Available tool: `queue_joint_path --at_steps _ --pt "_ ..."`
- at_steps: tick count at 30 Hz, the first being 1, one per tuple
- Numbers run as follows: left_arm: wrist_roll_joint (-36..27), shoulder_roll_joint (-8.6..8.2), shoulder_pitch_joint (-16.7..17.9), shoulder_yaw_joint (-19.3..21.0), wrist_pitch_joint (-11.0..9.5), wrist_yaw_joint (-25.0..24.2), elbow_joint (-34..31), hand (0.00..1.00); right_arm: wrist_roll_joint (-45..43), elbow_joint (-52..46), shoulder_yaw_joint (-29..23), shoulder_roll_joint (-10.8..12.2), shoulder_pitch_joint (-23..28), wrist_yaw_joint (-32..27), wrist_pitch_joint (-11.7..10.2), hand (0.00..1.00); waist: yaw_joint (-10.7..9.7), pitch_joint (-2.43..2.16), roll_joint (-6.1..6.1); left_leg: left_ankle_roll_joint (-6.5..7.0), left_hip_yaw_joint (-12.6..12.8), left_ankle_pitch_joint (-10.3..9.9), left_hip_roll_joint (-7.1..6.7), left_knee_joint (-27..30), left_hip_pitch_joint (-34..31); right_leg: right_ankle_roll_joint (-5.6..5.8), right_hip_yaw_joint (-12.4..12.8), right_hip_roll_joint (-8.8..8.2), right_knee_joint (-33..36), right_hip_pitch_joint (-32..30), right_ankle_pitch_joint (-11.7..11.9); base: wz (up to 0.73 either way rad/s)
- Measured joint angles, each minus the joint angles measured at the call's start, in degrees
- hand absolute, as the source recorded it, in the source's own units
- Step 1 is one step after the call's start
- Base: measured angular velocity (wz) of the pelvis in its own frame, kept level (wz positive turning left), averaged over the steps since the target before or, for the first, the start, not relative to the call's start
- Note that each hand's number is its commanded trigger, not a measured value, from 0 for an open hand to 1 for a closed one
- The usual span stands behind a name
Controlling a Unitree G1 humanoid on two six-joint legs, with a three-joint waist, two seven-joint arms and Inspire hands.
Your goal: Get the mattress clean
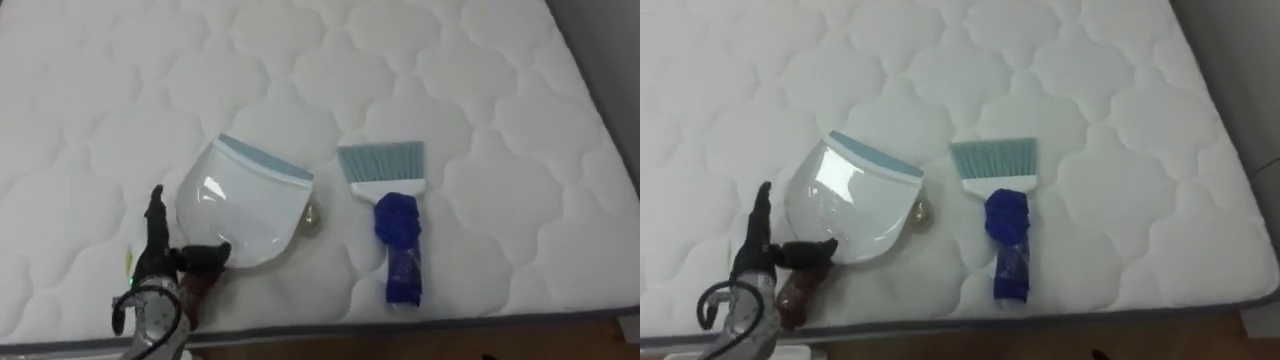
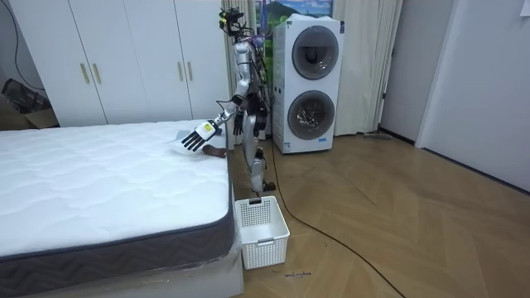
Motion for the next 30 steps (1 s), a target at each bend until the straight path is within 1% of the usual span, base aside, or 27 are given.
queue_joint_path --at_steps 1,2,3,6,8,11,13,15,17,19,21,24,26,30 --pt "0.0 -0.23 0.0 0.0 0.3 0.0 0.5 0.0 0.3 0.0 0.6 -0.1 -0.4 -0.1 0.0 0.0 0.0 0.0 0.56 -0.1 -0.2 -0.1 0.08 0.1 -0.4 -0.1 -0.8 0.06 0.1 0.2 0.4 -0.19" --pt "0.0 -0.72 -0.2 -0.1 0.8 -0.1 1.1 0.0 0.5 0.0 1.7 -0.3 -1.0 -0.3 0.1 0.0 -0.6 0.0 1.42 -0.14 -0.4 -0.1 0.12 0.2 -0.9 -0.16 -1.5 0.17 0.1 0.0 0.7 0.16" --pt "0.0 -1.33 -0.6 -0.1 1.1 -0.2 1.8 0.0 0.5 0.1 2.5 -0.2 -1.1 -0.4 0.6 0.0 -1.2 0.0 1.93 -0.14 -0.1 -0.1 0.17 0.2 -1.0 -0.17 -2.0 0.19 0.4 0.0 0.7 0.2" --pt "0.0 -2.08 -1.3 0.0 1.2 -0.6 3.9 0.0 0.9 0.2 3.4 -0.1 -1.2 0.1 1.8 0.0 -1.4 0.12 2.36 -0.2 0.2 -0.1 0.47 0.2 -1.1 -0.4 -2.4 0.31 1.7 -0.6 0.5 0.03" --pt "0.0 -2.48 -1.9 -0.1 1.7 -1.5 4.8 0.0 1.3 0.3 3.9 -0.1 -1.6 0.1 2.5 0.0 -1.4 0.17 2.35 -0.25 0.2 -0.2 0.51 0.4 -1.6 -0.46 -2.7 0.42 3.0 -1.6 0.1 0.0" --pt "-1.1 -2.58 -2.1 -1.3 2.6 -2.7 5.8 0.0 1.8 0.3 5.6 -0.1 -1.7 0.0 3.4 0.0 -1.8 0.22 2.28 -0.15 0.3 -0.3 0.5 1.8 -2.6 -0.47 -2.7 0.12 5.3 -3.1 -0.7 -0.03" --pt "-2.1 -2.59 -2.5 -1.9 2.9 -3.0 6.1 0.0 1.9 0.2 6.3 -0.1 -2.4 0.0 3.4 0.0 -2.1 0.33 2.08 -0.06 0.6 -0.3 0.52 3.1 -4.2 -0.52 -2.7 -0.2 7.5 -5.0 -1.5 0.0" --pt "-2.3 -2.66 -4.0 -2.8 3.6 -3.9 6.9 0.0 2.7 0.3 7.9 -0.1 -3.2 0.0 3.4 0.0 -2.7 0.43 2.11 -0.06 0.4 -0.3 0.75 4.8 -6.5 -0.65 -2.7 -0.08 8.8 -7.1 -1.8 0.02" --pt "-2.4 -2.77 -4.3 -3.1 3.9 -4.2 7.2 0.0 3.6 0.2 8.5 -0.1 -3.5 0.0 3.4 0.0 -3.0 0.5 2.16 -0.04 0.4 -0.3 0.79 5.2 -6.8 -0.7 -2.6 -0.14 9.4 -7.6 -1.9 0.0" --pt "-3.3 -2.88 -4.5 -3.4 3.9 -4.3 7.4 0.0 5.1 0.1 9.5 -0.2 -3.7 -0.1 3.4 0.0 -2.9 0.57 2.06 -0.04 0.6 -0.3 0.65 5.4 -7.0 -0.75 -2.6 -0.57 10.5 -8.3 -2.6 -0.03" --pt "-3.3 -2.89 -4.5 -3.5 4.0 -4.4 7.9 0.0 5.8 0.1 9.4 -0.2 -3.7 -0.3 3.5 0.0 -3.1 0.62 1.99 -0.04 0.7 -0.3 0.58 5.6 -7.1 -0.81 -2.6 -0.8 11.3 -8.7 -2.9 -0.02" --pt "-3.3 -2.97 -4.5 -3.9 4.0 -4.4 7.9 0.0 5.7 0.0 9.4 -0.2 -3.7 -0.4 3.7 0.0 -3.2 0.64 1.94 -0.06 0.9 -0.3 0.44 5.6 -7.5 -0.86 -2.5 -1.01 12.4 -9.6 -3.4 0.0" --pt "-3.3 -3.25 -4.5 -4.0 4.0 -4.3 7.9 0.0 5.7 -0.1 9.4 -0.2 -3.8 -0.5 3.7 0.0 -3.1 0.63 1.96 -0.08 0.8 -0.3 0.43 5.6 -7.5 -0.93 -2.4 -0.96 12.4 -9.6 -3.6 0.03" --pt "-3.3 -3.27 -4.5 -4.1 4.0 -4.3 7.8 0.0 5.7 -0.1 9.5 -0.2 -3.7 -0.5 3.7 0.0 -3.1 0.61 1.99 -0.23 0.8 -0.4 0.46 5.5 -7.7 -1.03 -2.5 -0.94 12.4 -9.6 -3.8 0.05"
